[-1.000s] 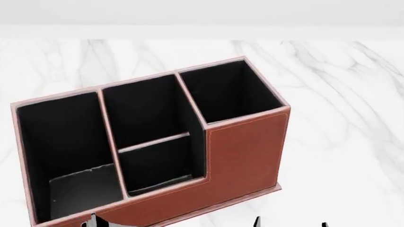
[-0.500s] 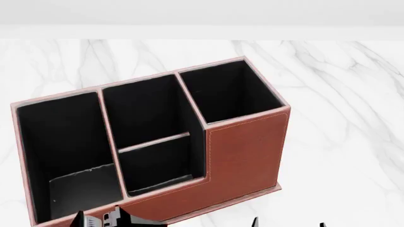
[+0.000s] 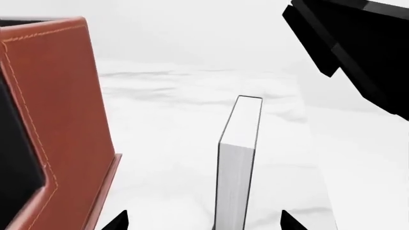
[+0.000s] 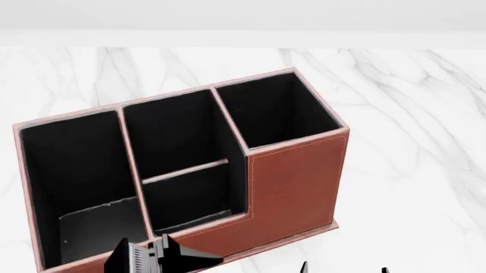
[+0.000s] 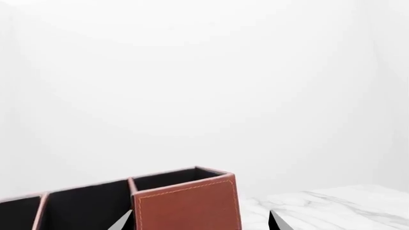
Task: Pick up the book and place it in the back compartment of the caddy.
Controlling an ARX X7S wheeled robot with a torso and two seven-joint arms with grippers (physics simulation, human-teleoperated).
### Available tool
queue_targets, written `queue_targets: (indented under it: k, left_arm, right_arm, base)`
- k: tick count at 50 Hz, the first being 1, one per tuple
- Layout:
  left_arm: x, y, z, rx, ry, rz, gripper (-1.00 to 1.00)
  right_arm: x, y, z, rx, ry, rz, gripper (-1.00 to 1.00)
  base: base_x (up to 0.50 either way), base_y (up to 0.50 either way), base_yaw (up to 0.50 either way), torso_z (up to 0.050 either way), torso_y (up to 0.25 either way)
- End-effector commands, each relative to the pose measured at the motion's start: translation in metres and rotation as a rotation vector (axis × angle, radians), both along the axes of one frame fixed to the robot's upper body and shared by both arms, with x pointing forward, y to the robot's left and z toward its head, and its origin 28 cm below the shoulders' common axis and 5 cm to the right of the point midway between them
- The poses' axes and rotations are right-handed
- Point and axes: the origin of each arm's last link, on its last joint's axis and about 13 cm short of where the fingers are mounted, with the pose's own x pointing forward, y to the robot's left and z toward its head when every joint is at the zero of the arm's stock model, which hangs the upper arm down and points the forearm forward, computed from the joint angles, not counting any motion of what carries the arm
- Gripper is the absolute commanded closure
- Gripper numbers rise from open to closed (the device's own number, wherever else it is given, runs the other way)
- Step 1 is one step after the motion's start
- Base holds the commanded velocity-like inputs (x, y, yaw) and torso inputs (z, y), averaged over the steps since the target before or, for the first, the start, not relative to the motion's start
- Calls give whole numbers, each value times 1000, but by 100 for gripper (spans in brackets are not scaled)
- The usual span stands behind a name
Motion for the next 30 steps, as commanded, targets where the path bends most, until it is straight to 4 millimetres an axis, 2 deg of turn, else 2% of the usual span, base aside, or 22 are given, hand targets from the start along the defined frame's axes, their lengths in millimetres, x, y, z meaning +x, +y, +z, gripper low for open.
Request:
queue_targets:
  k: [1, 30]
  left_arm:
    - [6, -10, 4, 5, -11, -20, -100]
    - [17, -32, 4, 8, -7, -60, -100]
  right_arm:
    - [0, 0, -1, -2, 3, 3, -100]
    - [0, 1, -1, -6, 2, 6, -100]
  base:
    - [0, 0, 0, 0, 0]
    - [0, 0, 0, 0, 0]
